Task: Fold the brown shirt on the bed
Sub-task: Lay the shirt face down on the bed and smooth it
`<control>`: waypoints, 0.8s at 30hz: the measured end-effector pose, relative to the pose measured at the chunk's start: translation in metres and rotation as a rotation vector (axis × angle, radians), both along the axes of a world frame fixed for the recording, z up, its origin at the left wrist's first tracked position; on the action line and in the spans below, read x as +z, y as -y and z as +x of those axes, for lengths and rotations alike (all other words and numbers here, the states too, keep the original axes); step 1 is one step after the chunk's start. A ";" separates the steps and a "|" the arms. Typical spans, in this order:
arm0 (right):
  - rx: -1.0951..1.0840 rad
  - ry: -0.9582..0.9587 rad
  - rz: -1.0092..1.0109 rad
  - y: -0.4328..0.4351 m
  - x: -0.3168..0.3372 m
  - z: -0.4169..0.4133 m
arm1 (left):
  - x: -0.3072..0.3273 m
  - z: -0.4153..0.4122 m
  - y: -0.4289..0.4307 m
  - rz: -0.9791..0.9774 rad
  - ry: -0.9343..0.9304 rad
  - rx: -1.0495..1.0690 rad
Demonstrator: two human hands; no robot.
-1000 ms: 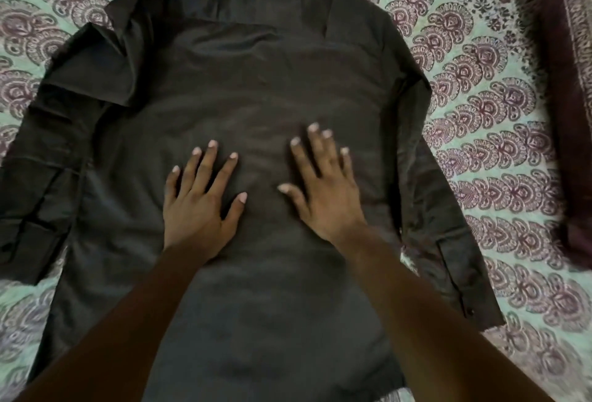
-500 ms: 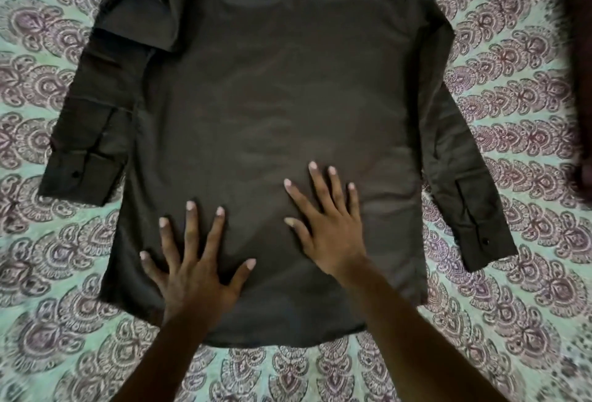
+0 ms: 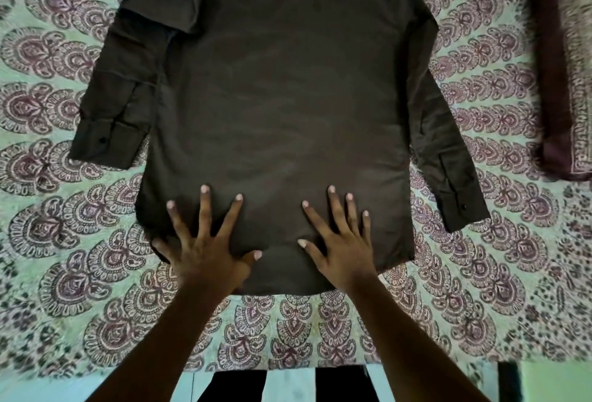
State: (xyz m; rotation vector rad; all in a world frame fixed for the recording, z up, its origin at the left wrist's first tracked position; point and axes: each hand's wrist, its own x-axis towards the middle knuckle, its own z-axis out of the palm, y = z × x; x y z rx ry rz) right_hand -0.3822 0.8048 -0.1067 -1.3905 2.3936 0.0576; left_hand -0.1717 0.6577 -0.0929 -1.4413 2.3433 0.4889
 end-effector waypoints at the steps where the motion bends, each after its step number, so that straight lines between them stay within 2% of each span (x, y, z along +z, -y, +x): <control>1: -0.007 -0.002 0.015 -0.007 -0.003 0.003 | -0.002 0.004 -0.003 0.015 0.017 0.061; 5: -0.184 -0.029 0.026 -0.058 -0.001 0.011 | 0.000 0.039 -0.033 0.084 0.035 0.327; 9: -0.311 -0.012 0.004 -0.076 0.006 0.012 | 0.007 0.061 -0.058 0.093 0.085 0.441; 11: -0.318 -0.028 -0.054 -0.060 0.011 0.010 | 0.013 0.050 -0.059 0.015 0.084 0.397; 14: -0.150 0.029 -0.144 -0.024 0.015 0.003 | 0.020 0.013 -0.053 -0.033 -0.109 0.162; 16: -0.013 0.087 -0.094 -0.011 0.009 -0.001 | 0.017 -0.013 -0.047 0.012 -0.184 -0.041; 18: 0.067 0.079 -0.028 -0.019 0.001 -0.005 | 0.011 -0.032 -0.041 0.124 -0.151 -0.142; 21: 0.049 0.014 0.017 -0.058 0.002 -0.023 | 0.006 -0.046 -0.040 0.230 -0.039 -0.130; 24: -0.114 0.026 0.005 -0.094 0.011 -0.046 | 0.015 -0.060 -0.046 0.246 0.013 -0.053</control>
